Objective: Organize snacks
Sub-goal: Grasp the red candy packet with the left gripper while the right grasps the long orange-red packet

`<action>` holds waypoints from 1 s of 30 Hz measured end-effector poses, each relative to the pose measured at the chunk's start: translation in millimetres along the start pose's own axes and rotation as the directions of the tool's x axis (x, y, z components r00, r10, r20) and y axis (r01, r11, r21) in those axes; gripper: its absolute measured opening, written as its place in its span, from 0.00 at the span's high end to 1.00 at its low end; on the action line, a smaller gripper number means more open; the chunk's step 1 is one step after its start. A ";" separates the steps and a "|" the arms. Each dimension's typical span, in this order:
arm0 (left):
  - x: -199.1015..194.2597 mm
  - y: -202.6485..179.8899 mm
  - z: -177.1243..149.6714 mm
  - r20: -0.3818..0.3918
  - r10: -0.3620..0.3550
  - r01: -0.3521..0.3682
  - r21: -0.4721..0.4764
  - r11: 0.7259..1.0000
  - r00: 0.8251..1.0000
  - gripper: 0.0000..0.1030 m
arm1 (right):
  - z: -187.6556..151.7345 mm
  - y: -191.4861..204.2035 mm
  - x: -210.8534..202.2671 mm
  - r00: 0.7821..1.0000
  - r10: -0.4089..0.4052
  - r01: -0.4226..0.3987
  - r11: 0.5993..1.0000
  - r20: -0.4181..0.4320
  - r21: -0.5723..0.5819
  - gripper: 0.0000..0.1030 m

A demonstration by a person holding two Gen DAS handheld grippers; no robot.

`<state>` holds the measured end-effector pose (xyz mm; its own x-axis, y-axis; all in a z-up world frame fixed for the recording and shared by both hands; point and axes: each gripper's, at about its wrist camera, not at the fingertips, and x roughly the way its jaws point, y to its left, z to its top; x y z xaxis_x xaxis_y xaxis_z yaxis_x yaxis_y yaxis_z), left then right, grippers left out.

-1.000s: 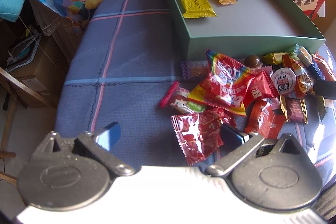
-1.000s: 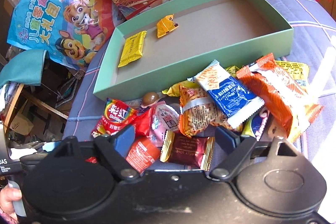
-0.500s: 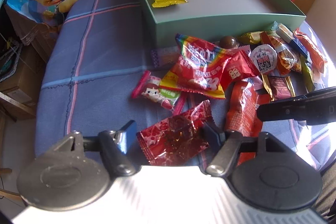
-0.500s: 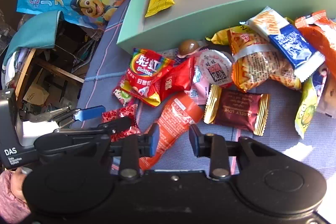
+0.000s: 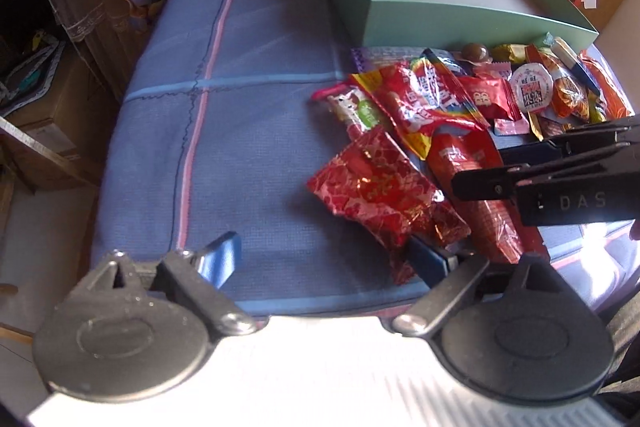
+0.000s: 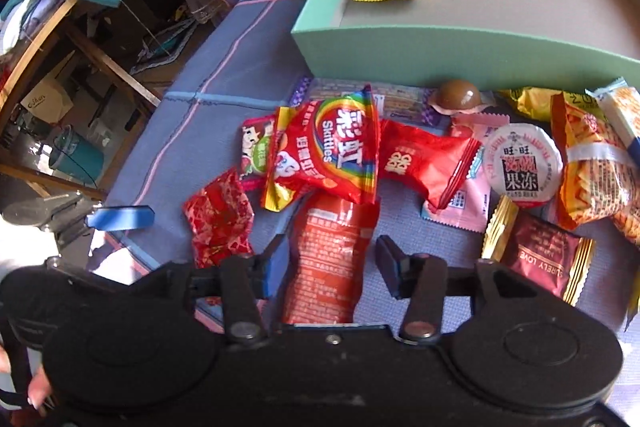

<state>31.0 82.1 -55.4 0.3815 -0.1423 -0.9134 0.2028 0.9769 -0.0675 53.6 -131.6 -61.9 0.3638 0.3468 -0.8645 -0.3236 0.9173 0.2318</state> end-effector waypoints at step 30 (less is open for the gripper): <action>7.1 -20.0 4.7 0.028 0.109 -0.107 -0.048 0.993 0.994 0.63 | -29.8 12.8 -11.1 0.994 -0.098 0.105 0.972 0.042 -0.209 0.69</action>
<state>33.9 60.8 -58.7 0.4265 -0.0397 -0.9036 0.1170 0.9931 0.0116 19.4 -129.5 -62.6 0.4305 0.2631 -0.8634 -0.4593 0.8873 0.0414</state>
